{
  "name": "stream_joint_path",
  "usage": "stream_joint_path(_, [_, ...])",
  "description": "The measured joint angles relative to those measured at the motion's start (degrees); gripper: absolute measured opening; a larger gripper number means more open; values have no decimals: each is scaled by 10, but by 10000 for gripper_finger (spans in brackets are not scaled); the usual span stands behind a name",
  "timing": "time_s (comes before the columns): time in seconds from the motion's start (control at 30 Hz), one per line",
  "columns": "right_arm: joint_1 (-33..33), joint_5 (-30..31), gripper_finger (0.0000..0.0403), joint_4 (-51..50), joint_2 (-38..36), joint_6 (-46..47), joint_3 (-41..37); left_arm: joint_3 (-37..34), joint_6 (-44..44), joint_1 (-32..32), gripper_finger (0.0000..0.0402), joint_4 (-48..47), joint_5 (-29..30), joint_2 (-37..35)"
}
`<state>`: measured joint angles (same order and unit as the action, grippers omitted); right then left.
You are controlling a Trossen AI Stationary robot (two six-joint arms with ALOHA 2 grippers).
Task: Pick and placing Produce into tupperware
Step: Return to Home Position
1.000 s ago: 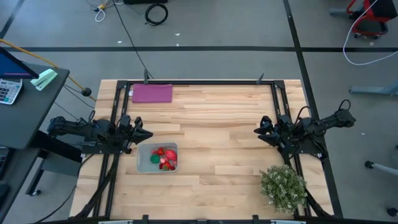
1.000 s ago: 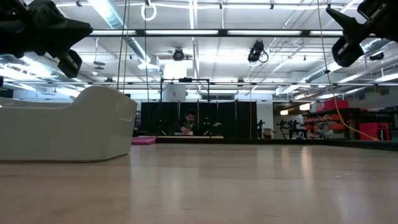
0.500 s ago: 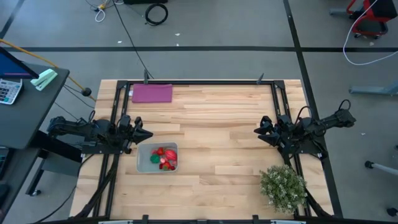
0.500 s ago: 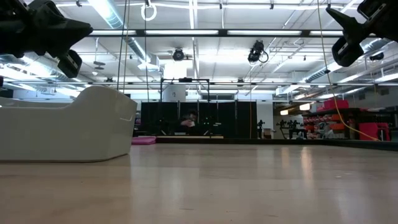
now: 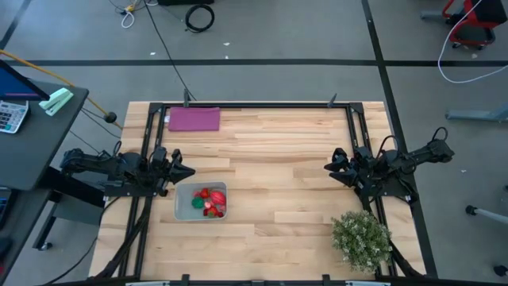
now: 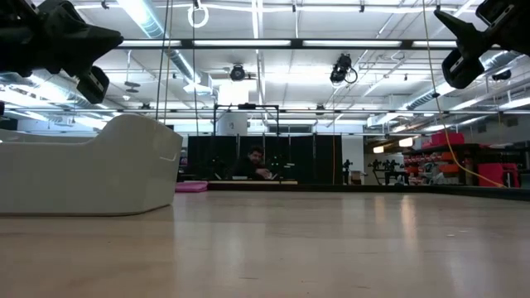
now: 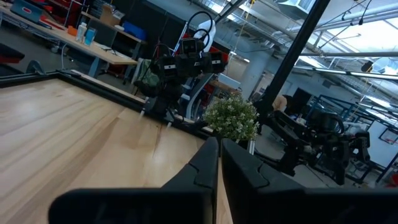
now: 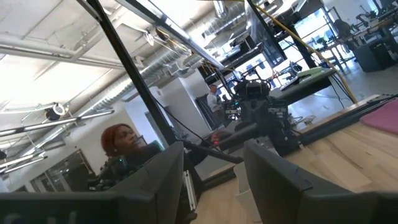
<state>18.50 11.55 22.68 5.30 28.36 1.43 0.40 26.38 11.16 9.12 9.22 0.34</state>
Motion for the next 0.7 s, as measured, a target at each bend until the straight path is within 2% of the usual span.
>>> stream_joint_path(0.3, [0, 0, 178, 0, 0, 0, 0, 0, 0, 0, 36, 0, 0, 0])
stream_joint_path(0.7, [0, 0, 178, 0, 0, 0, 0, 0, 0, 0, 25, 0, 0, 0])
